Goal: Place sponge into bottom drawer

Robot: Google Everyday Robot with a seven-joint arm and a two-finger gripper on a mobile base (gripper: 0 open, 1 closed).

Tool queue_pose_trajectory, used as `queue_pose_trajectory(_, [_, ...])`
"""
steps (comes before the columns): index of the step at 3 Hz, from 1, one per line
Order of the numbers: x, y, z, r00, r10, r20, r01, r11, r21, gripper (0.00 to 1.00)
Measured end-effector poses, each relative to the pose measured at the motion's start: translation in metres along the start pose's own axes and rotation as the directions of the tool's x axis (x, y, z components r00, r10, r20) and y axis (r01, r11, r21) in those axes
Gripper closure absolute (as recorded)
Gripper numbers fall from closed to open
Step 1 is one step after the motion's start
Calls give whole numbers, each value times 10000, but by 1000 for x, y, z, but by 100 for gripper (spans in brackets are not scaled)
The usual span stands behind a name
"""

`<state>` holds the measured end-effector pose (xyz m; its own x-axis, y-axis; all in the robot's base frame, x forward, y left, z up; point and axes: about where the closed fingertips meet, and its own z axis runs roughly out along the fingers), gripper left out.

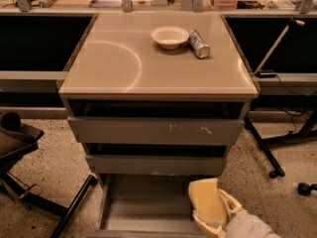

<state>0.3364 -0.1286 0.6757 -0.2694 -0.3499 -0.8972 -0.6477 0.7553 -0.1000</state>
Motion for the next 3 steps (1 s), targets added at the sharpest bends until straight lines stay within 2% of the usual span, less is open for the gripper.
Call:
queue_pose_trajectory(1, [29,-7,14,9984,553,-82,-550,9981,285,100])
queue_pose_trajectory(2, [29,-7,15,9984,559,-82,-556,9980,285,100])
queue_pose_trajectory(3, [45,-7,31,9987,500,-48,-497,9980,392,100])
